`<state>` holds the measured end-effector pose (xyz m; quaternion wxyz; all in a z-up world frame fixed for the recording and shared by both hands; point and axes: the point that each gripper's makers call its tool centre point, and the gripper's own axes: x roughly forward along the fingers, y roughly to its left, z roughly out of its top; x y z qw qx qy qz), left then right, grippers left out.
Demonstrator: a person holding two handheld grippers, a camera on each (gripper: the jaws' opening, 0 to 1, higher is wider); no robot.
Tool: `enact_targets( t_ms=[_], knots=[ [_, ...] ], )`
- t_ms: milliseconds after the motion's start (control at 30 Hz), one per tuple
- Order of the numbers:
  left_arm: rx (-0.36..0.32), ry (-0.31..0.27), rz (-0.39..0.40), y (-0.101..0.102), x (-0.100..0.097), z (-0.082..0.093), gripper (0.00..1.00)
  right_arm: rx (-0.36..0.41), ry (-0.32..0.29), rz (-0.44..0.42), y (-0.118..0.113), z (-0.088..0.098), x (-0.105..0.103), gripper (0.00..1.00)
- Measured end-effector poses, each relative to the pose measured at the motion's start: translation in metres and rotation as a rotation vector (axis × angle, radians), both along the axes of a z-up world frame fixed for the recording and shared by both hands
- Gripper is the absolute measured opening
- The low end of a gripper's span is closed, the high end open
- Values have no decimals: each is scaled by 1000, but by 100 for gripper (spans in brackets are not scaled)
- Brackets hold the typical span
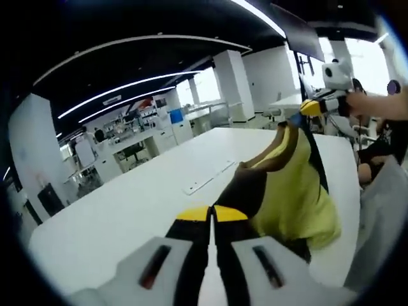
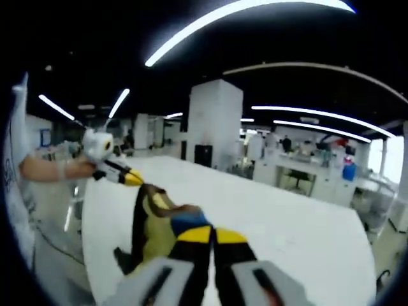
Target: Fold the garment on the visible template until the final outline fits inside the template.
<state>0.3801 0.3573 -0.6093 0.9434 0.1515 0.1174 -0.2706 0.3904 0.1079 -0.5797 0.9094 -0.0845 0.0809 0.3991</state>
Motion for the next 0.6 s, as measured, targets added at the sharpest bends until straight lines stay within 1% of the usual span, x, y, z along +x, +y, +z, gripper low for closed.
enact_targets(
  t_ms=[67,100,200,233,267,300,367,400,433,467,500,533,567,600],
  knots=[
    [-27,-12,8,0,10,8,0,3,-17,-7,0,6,8,0],
    [-36,-12,12,1,15,10,0,5,-21,-10,0,8,12,0],
    [-63,-6,19,1,30,10,0,13,-25,-20,1,10,27,0],
    [-72,-3,26,3,40,8,0,10,-25,-26,1,7,35,0],
    [-77,0,29,3,45,6,0,6,-19,-32,1,5,41,0],
    [-88,12,40,2,53,1,0,1,-15,-38,1,0,50,0],
    [-88,24,44,1,65,-7,0,2,12,-51,-1,-11,67,0],
    [-96,50,52,0,73,-15,0,3,21,-53,-1,-16,72,0],
    [-94,57,52,2,80,-20,0,-3,32,-57,-1,-21,78,0],
    [-95,69,57,3,91,-29,0,-10,40,-64,-2,-26,84,0],
    [-88,92,61,5,96,-37,0,-9,59,-67,-1,-34,92,0],
    [-94,109,66,5,102,-42,0,-13,69,-67,-2,-40,98,0],
    [-108,112,67,4,107,-46,0,-27,80,-75,-3,-49,108,0],
    [-113,132,69,3,114,-55,0,-35,90,-76,-3,-55,114,0]
  ],
)
